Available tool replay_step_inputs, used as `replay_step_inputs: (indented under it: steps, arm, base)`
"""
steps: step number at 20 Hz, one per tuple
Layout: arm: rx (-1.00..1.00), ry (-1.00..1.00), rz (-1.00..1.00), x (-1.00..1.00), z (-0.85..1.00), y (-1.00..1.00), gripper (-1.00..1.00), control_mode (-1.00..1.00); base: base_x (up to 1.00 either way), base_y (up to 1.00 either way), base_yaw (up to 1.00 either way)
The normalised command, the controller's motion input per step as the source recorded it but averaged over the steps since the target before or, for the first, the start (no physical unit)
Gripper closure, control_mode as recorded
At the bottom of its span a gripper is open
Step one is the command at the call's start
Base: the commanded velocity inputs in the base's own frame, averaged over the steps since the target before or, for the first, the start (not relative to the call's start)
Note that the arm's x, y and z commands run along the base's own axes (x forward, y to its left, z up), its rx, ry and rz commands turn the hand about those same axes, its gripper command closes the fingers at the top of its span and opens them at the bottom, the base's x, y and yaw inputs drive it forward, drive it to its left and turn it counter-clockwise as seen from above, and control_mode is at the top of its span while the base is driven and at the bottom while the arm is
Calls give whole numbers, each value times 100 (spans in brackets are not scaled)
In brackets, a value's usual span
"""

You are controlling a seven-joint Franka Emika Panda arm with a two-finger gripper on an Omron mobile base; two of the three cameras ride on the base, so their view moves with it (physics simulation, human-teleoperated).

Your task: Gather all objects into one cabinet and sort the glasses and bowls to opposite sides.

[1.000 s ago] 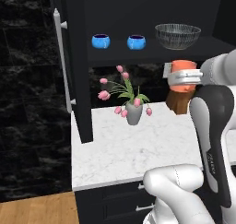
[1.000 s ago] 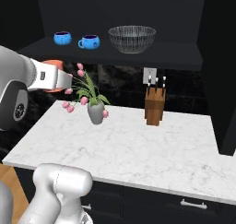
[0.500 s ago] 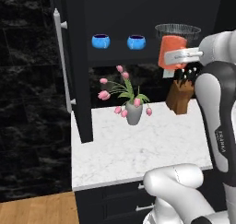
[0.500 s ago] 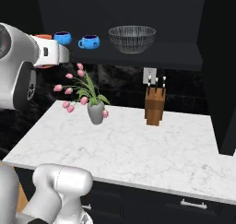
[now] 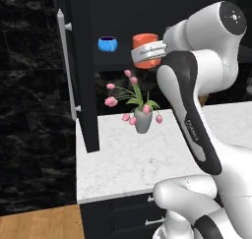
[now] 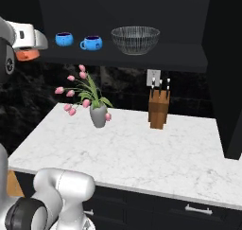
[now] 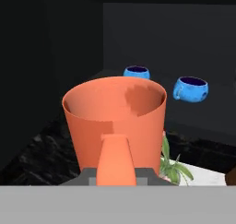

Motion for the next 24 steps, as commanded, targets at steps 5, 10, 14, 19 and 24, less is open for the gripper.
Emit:
replay_step_inputs:
  steps: [5, 10, 14, 19, 24]
  arm:
    - [0, 0, 0, 80, -4, 17, 100, -100]
    - [2, 0, 2, 82, -18, -3, 100, -100]
    - [0, 0, 6, 72, -28, 0, 100, -100]
    - [0, 0, 1, 62, -1, 4, 100, -100]
    - [0, 0, 0, 30, -3, 22, 100, -100]
  base:
    - [0, 0, 0]
    - [0, 0, 0]
    - [0, 0, 0]
    - [0, 0, 0]
    - [0, 0, 0]
